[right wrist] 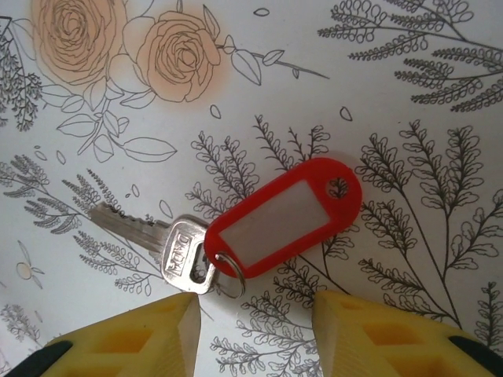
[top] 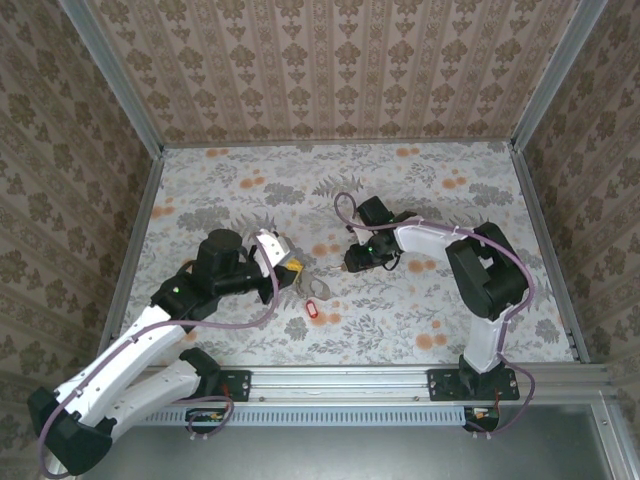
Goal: Put the keys on the keyring
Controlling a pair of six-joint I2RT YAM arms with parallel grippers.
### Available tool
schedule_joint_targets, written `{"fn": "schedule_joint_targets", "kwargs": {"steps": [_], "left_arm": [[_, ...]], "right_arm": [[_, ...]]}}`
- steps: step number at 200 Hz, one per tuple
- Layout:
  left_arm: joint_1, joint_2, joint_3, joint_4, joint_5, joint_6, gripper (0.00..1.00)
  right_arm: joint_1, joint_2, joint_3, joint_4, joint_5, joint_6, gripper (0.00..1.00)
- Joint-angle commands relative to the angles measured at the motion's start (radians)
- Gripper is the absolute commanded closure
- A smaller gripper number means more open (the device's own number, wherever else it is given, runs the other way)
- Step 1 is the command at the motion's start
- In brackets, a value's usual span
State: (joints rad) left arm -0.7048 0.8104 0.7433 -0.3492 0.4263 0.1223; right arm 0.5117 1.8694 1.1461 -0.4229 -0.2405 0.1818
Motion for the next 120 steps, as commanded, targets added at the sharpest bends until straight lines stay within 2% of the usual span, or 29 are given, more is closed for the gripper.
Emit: {"fn": "schedule_joint_targets", "kwargs": {"steps": [1, 45, 120], "left_arm": [[0.010, -0.012, -0.014, 0.047, 0.022, -0.023, 1.00], [0.013, -0.017, -0.010, 0.047, 0.020, -0.020, 1.00], [0.017, -0.043, -0.013, 0.053, 0.007, -0.015, 1.00]], "right_arm": [[0.014, 0.022, 0.030, -0.021, 0.033, -0.012, 0.56], [0.034, 0.046, 0.053, -0.025, 0.046, -0.009, 0.59], [0.069, 0.074, 0.067, -0.031, 0.086, -0.012, 0.72]]}}
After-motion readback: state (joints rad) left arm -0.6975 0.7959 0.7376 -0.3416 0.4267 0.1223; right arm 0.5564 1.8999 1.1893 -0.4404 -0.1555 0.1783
